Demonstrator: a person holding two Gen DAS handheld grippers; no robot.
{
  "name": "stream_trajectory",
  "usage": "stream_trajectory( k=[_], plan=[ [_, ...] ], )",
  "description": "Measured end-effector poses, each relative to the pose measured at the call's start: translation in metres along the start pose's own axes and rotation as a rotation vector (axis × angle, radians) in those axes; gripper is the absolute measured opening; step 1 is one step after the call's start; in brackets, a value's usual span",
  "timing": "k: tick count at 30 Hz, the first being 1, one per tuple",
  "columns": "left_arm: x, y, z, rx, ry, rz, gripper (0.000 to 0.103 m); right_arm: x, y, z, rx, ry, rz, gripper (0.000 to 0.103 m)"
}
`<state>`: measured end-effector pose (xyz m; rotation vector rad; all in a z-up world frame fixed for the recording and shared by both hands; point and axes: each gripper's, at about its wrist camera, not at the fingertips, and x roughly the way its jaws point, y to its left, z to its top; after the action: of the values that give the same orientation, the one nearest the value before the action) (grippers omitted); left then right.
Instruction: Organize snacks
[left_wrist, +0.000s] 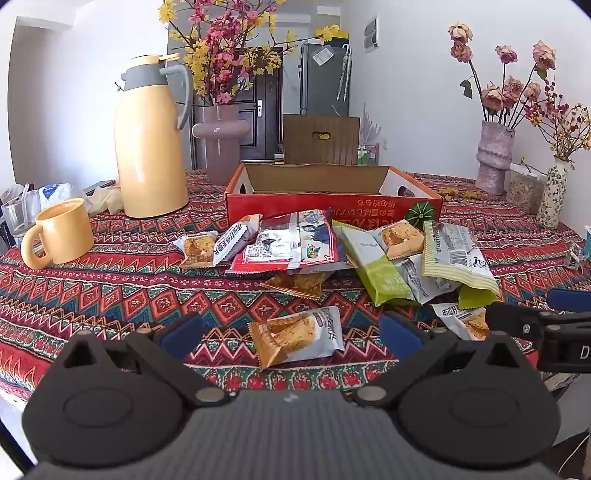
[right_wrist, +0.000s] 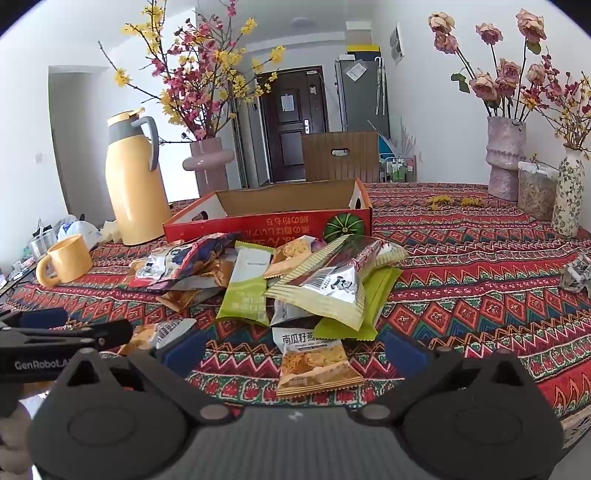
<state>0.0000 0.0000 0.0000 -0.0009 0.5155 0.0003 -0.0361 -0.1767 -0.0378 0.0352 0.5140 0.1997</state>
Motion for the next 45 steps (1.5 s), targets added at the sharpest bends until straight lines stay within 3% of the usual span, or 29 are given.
stream_trajectory(
  k=[45],
  plan=[
    [-0.0005,0.0001,-0.0003,0.002,0.0,-0.001,0.103,0.0026,0.0016,-0.0012,0.007,0.012,0.005,0.103]
  ],
)
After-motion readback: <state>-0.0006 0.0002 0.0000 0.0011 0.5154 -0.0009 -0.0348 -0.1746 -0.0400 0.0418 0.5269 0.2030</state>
